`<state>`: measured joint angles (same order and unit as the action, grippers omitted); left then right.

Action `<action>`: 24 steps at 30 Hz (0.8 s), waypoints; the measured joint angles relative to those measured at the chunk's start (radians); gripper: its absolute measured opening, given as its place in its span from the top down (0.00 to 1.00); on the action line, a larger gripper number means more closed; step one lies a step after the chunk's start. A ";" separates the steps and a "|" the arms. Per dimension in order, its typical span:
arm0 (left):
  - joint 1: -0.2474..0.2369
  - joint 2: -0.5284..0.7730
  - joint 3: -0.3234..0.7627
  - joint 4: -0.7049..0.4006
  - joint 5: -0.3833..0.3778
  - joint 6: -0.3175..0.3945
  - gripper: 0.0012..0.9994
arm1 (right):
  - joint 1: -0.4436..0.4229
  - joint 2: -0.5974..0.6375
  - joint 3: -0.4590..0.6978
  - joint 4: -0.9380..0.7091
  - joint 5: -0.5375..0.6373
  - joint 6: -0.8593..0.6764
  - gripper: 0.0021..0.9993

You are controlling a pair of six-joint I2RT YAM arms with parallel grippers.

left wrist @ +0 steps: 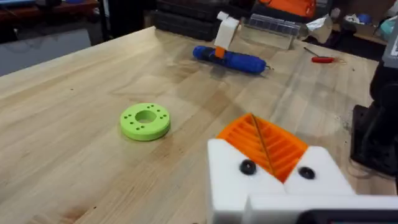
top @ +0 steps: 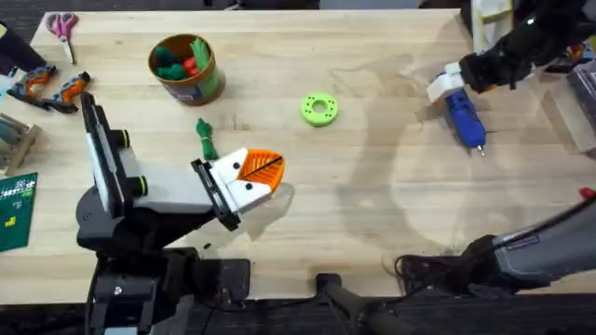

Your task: Pick up the gripper from the table and insert it into the empty holder that is missing its gripper. Then pick up a screw, insert it into the mounting hole, and use the screwdriver to tighten it. Finally, clean up the table by picking up the vegetable and placing it into the bucket.

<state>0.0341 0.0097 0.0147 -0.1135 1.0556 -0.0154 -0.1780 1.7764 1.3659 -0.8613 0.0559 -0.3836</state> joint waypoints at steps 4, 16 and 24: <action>0.000 0.000 0.000 0.000 0.000 0.000 0.99 | -0.002 0.054 0.000 0.048 0.000 -0.010 0.01; 0.000 0.000 0.000 0.000 0.000 0.000 0.99 | -0.039 0.153 0.000 0.084 -0.010 -0.015 0.01; 0.000 0.000 0.000 0.000 0.000 0.000 0.99 | -0.039 0.153 0.000 0.112 -0.016 -0.022 0.01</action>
<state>0.0341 0.0097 0.0147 -0.1135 1.0554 -0.0154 -0.2165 1.9293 1.3659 -0.7494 0.0401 -0.4057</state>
